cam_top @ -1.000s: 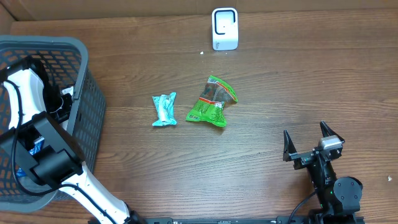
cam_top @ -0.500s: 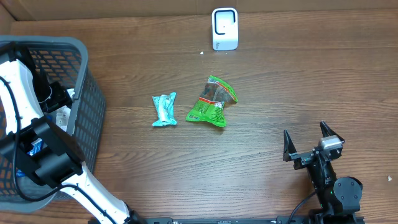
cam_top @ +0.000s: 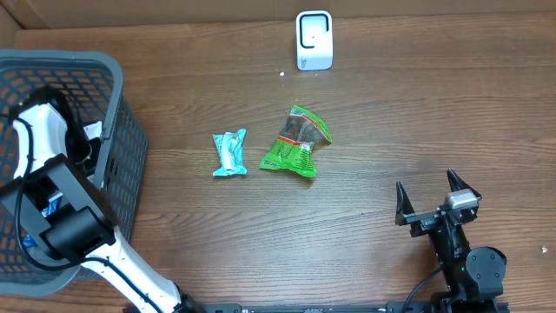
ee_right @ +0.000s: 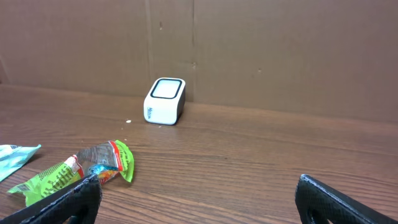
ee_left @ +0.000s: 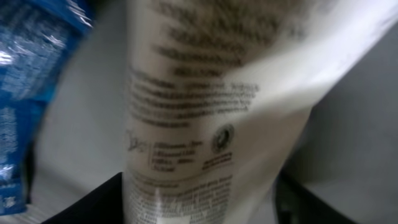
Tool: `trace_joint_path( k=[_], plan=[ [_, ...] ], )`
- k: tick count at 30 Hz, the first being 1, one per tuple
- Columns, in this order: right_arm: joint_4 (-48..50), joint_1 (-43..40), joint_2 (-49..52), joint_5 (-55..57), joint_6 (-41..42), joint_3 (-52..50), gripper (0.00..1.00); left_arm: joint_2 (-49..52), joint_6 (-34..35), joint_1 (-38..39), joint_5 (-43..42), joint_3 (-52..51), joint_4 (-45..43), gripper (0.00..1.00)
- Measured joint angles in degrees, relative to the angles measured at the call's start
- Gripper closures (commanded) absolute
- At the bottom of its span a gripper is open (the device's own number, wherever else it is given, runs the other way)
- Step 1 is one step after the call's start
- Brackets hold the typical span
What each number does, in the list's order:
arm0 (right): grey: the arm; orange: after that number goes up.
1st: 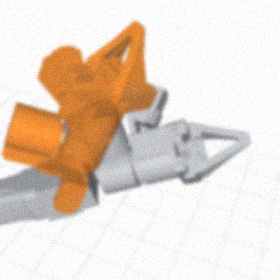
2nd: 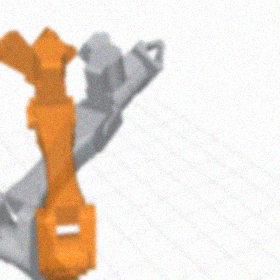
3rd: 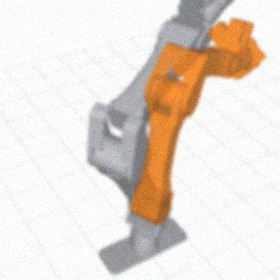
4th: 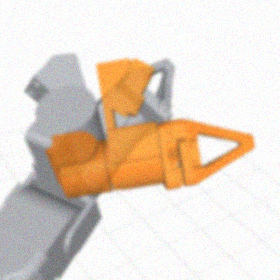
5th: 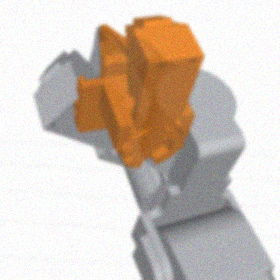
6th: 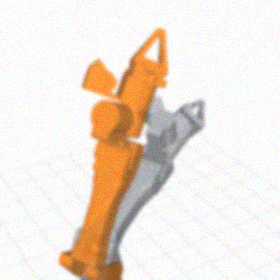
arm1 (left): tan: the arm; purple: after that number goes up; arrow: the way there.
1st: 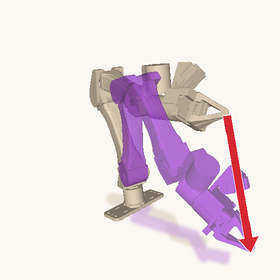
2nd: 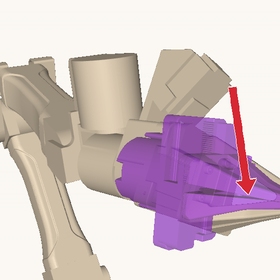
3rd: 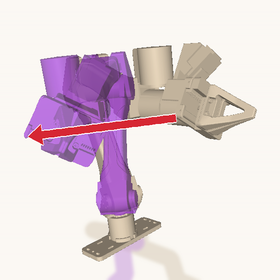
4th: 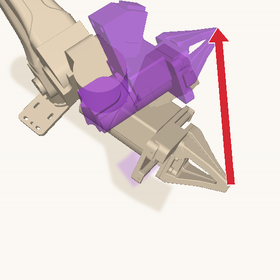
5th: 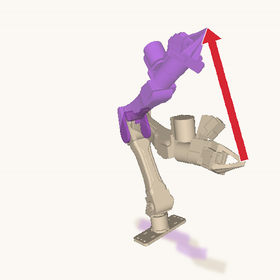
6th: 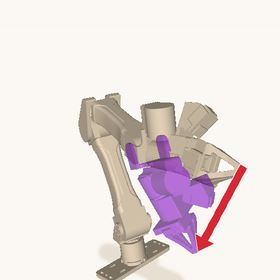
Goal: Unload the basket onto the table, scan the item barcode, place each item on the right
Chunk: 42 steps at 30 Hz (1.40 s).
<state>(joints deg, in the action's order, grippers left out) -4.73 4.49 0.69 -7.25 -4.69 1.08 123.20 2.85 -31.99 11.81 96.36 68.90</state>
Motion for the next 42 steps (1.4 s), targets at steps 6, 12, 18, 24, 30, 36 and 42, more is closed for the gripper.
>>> trace_joint_path(
  k=[6,12,18,24,30,36,42],
  plan=[
    [0.0,0.0,0.0,0.0,0.0,0.0,0.0,-1.9,-0.3,0.0,0.5,-3.4,-3.1,0.96],
    [0.0,0.0,0.0,0.0,0.0,0.0,0.0,-2.8,-0.1,0.1,0.7,-3.4,-2.5,0.96],
    [0.0,0.0,0.0,0.0,0.0,0.0,0.0,-1.6,0.2,0.1,-0.4,0.3,3.4,0.96],
    [0.1,0.0,0.0,0.0,0.0,0.0,0.0,0.5,0.4,0.1,-4.7,16.1,14.7,0.96],
    [0.0,0.0,0.0,0.0,0.0,0.0,0.0,0.6,0.8,0.6,-8.7,39.9,26.6,0.96],
    [0.0,0.0,0.0,0.0,0.0,0.0,0.0,-2.2,1.3,4.7,-11.7,55.6,27.7,0.96],
    [0.1,0.0,0.0,0.0,0.0,0.0,0.0,-12.2,1.3,11.7,-13.0,58.1,27.8,0.96]
  ],
)
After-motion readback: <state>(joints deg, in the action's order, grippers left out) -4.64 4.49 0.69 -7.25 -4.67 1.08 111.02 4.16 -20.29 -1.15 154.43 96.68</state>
